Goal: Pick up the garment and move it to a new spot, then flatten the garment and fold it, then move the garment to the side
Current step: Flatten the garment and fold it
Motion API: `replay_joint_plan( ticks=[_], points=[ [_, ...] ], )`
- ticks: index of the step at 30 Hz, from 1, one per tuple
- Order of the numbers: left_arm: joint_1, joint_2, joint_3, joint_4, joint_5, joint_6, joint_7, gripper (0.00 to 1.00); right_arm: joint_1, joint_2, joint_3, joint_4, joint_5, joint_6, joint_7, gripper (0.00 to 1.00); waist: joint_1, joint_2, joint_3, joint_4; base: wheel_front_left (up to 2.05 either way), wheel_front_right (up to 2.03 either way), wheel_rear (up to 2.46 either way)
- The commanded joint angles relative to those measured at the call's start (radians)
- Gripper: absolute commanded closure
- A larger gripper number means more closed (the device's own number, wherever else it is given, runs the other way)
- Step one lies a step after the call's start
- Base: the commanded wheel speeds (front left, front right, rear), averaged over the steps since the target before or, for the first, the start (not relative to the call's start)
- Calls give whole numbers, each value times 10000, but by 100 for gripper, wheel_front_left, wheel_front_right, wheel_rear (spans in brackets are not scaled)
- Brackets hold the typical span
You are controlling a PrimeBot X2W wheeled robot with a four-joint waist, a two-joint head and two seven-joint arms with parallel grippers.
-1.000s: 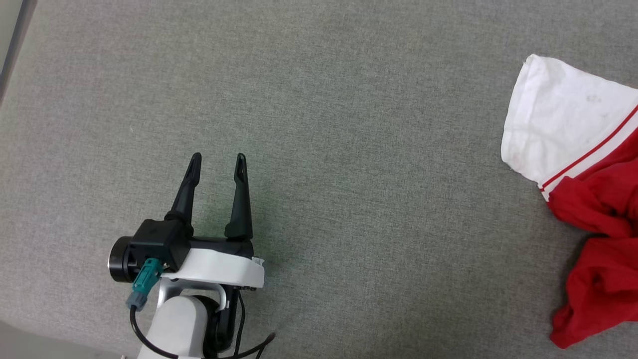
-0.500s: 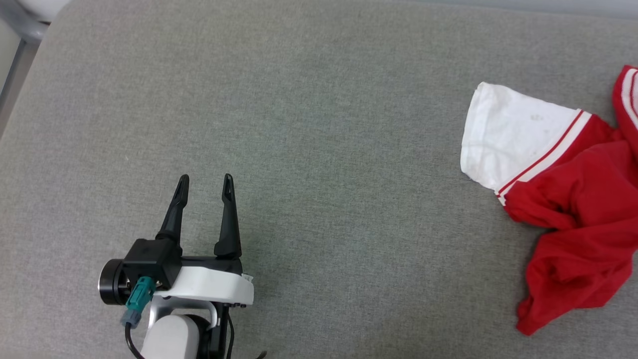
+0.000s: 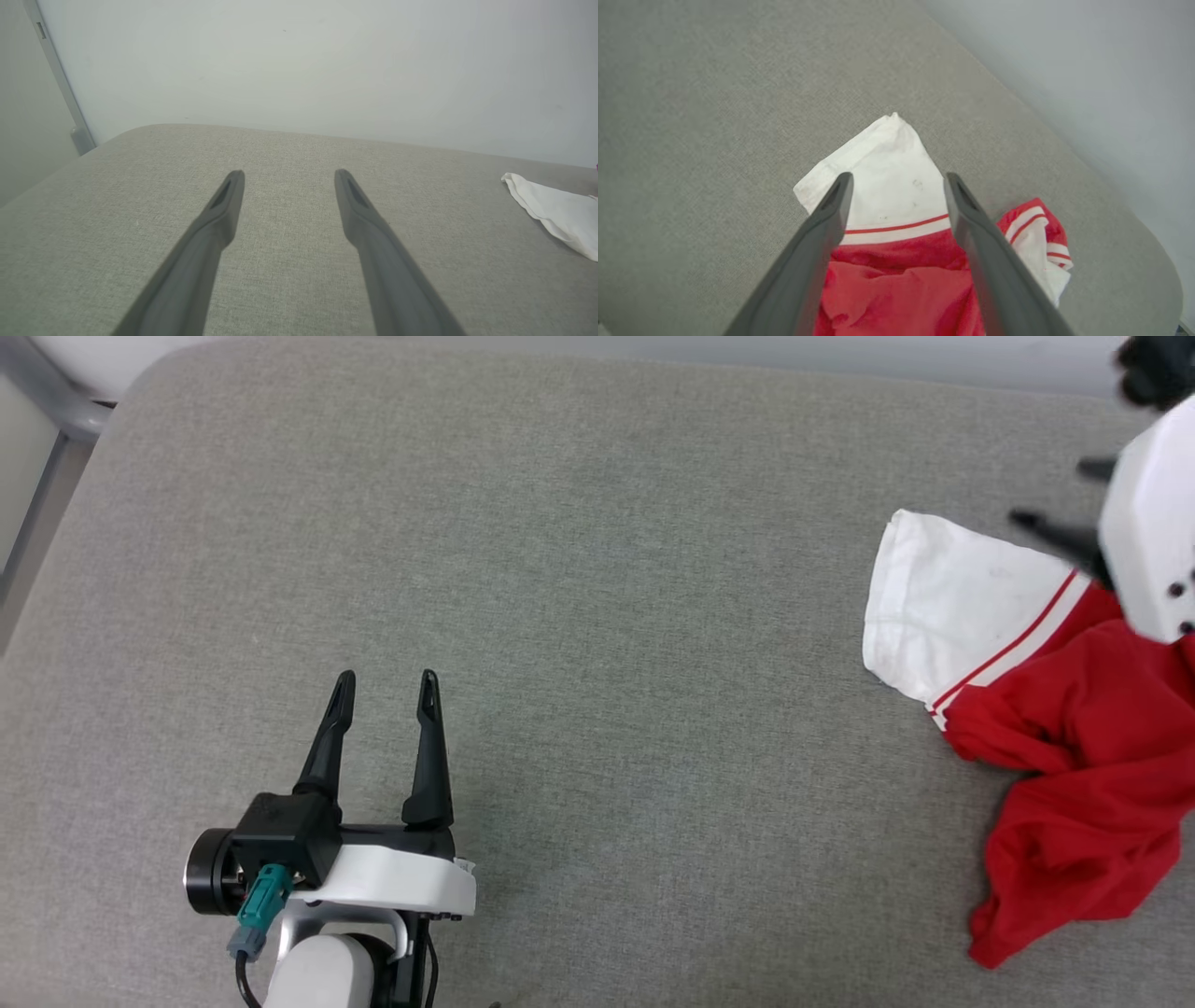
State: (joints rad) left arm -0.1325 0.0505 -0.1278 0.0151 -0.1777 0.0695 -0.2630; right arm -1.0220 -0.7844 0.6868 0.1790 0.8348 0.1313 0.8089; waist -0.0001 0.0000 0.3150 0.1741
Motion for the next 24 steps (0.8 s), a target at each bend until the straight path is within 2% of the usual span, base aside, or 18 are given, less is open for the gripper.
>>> replay_joint_plan(
  ticks=[1, 5, 10, 17, 23, 24],
  points=[
    [-51, -7, -32, -40, -31, -4, -26, 0, -196, 182, 232, 2, 313, -12, 646, 0, 1, 0, 75, 98, 0, 0, 0],
    [-111, -8, -153, -58, -112, 54, -26, 0, -217, 476, 770, 239, 819, -10, 2019, 0, 1, 0, 240, 273, 0, 0, 0],
    [-209, -7, -330, -24, -274, 105, -26, 0, 46, 830, 1387, 727, 967, -10, 2748, 0, 1, 0, 514, 498, 0, 0, 0],
    [-418, -7, -563, 28, -434, 205, -26, 0, 776, 1205, 1996, 1704, 1050, -9, 2484, 0, 1, 0, 816, 755, 0, 0, 0],
    [-508, -8, -586, 133, -404, 244, -26, 0, 1094, 1108, 2616, 2057, 786, -12, 1514, 0, 1, 0, 832, 773, 0, 0, 0],
    [-494, -7, -562, 169, -380, 232, -26, 0, 984, 1095, 2633, 2056, 726, -12, 1211, 78, 1, 0, 787, 743, 0, 0, 0]
  ],
)
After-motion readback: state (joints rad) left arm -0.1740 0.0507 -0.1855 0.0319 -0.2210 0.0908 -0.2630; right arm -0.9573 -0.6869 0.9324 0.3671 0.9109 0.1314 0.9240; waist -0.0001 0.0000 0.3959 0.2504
